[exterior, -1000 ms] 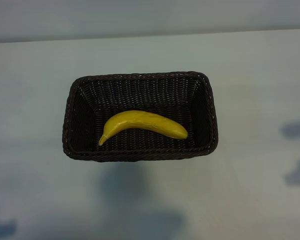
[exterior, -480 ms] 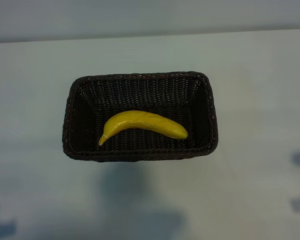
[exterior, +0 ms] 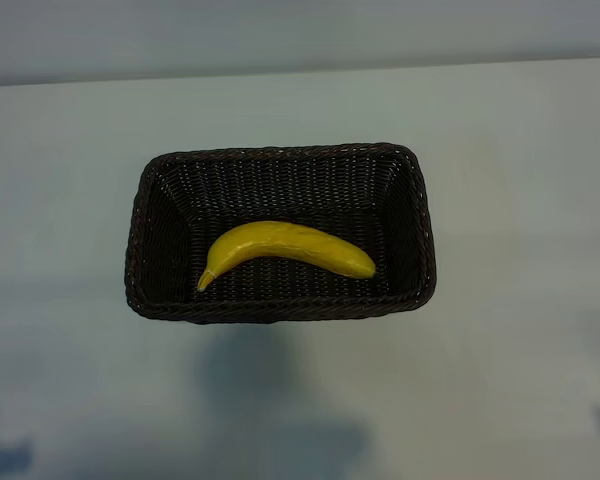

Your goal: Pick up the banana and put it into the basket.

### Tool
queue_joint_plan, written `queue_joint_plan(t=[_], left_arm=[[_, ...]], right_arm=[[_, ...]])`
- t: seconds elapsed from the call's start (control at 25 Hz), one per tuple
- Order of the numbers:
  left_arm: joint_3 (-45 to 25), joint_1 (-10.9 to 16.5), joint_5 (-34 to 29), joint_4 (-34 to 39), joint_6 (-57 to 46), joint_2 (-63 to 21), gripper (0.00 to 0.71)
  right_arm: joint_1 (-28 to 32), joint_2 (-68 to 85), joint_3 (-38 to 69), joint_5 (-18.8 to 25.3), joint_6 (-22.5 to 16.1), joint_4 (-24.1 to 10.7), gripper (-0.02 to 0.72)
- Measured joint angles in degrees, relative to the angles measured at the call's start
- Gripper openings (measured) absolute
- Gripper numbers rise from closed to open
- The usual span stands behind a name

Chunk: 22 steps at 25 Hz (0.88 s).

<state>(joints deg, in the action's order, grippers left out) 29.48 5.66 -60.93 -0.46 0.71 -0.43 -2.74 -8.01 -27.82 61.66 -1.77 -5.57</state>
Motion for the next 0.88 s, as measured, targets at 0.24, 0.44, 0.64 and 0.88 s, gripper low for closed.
queue_joint_plan(t=[0.24,0.44,0.64,0.88], left_arm=[[0.0,0.0,0.0,0.0,0.0,0.0,0.520],[0.0,0.0,0.0,0.0,0.0,0.0,0.520],[0.0,0.0,0.0,0.0,0.0,0.0,0.520],[0.0,0.0,0.0,0.0,0.0,0.0,0.520]], right_arm=[[7.3,7.4,0.0,0.1,-0.1,0.5,0.539],[7.7,8.4,0.0,0.1,-0.1,0.5,0.539],[7.7,8.4,0.0,0.1,-0.2,0.6,0.539],[6.9,8.4,0.0,0.1,-0.2,0.6,0.539]])
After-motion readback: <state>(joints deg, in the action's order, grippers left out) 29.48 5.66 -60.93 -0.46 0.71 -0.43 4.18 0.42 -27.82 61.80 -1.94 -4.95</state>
